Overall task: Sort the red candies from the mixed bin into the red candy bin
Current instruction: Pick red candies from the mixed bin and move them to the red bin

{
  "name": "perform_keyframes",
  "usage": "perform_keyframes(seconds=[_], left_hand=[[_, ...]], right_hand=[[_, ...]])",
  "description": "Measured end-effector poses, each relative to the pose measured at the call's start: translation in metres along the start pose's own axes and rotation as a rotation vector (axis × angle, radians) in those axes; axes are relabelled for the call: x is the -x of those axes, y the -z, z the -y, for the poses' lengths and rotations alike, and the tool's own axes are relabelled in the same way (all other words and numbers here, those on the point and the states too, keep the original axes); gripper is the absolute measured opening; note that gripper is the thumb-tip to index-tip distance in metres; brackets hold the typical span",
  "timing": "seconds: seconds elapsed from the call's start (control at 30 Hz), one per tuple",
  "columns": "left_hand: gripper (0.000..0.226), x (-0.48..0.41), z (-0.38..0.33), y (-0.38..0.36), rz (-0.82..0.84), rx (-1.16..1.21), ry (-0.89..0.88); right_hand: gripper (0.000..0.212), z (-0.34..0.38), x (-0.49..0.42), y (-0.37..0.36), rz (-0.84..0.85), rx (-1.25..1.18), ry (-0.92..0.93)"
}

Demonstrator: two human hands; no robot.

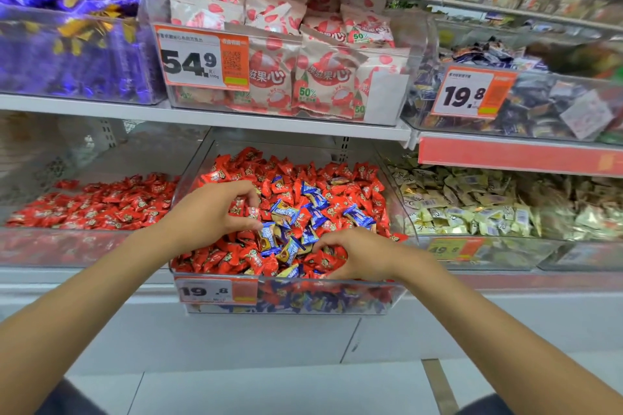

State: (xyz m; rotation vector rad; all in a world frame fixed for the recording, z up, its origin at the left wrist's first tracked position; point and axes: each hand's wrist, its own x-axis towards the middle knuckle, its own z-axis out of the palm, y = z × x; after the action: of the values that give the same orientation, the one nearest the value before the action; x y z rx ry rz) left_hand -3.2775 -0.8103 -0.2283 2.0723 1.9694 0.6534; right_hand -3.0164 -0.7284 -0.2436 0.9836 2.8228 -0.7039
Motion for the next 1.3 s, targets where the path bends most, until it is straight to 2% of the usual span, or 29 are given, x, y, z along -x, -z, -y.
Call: perform_keyframes(seconds=[0.1, 0.23, 0.33, 0.43, 0.5, 0.53, 0.6, 0.67, 0.8, 0.93, 1.03, 1.13, 1.3], left_hand=[[0.037, 0.006, -0.004, 0.006, 0.030, 0.025, -0.047], [0.006, 0.010, -0.006, 0.002, 0.113, 0.018, -0.077], [0.002, 0.012, -0.004, 0.000, 0.186, 0.024, -0.034], [0.012, 0.012, -0.007, -0.001, 0.227, 0.036, -0.067], [0.009, 0.012, -0.012, -0.004, 0.268, 0.008, -0.082], [0.011, 0.012, -0.014, -0.006, 0.296, -0.048, -0.087], [0.031, 0.011, -0.016, -0.007, 0.363, -0.216, -0.086], [0.035, 0.009, -0.014, -0.007, 0.387, -0.270, -0.077], [0.026, 0.008, -0.009, -0.010, 0.281, -0.088, -0.089], [0.023, 0.013, -0.010, -0.003, 0.066, 0.092, -0.092], [0.029, 0.017, -0.010, 0.010, -0.083, 0.178, -0.107], [0.031, 0.027, 0.004, 0.028, -0.189, 0.187, -0.096], [0.022, 0.049, 0.071, 0.072, -0.287, 0.094, 0.032]], right_hand=[[0.042, -0.001, 0.003, 0.005, -0.022, -0.139, -0.031], [0.023, -0.001, 0.014, 0.019, -0.084, -0.300, 0.006], [0.015, -0.006, 0.018, 0.025, -0.146, -0.400, 0.015], [0.012, -0.013, 0.018, 0.024, -0.183, -0.451, 0.002], [0.013, -0.015, 0.018, 0.024, -0.190, -0.501, -0.023], [0.013, -0.016, 0.018, 0.024, -0.195, -0.519, -0.029], [0.013, -0.014, 0.019, 0.025, -0.210, -0.524, -0.019], [0.013, -0.013, 0.020, 0.026, -0.227, -0.517, -0.011], [0.012, -0.005, 0.024, 0.024, -0.284, -0.483, -0.005], [0.015, 0.005, 0.020, 0.023, -0.385, -0.446, 0.003], [0.018, 0.020, 0.013, 0.022, -0.473, -0.448, 0.041], [0.021, 0.042, 0.000, 0.021, -0.551, -0.428, 0.144], [0.016, 0.100, -0.045, 0.024, -0.504, -0.444, 0.257]])
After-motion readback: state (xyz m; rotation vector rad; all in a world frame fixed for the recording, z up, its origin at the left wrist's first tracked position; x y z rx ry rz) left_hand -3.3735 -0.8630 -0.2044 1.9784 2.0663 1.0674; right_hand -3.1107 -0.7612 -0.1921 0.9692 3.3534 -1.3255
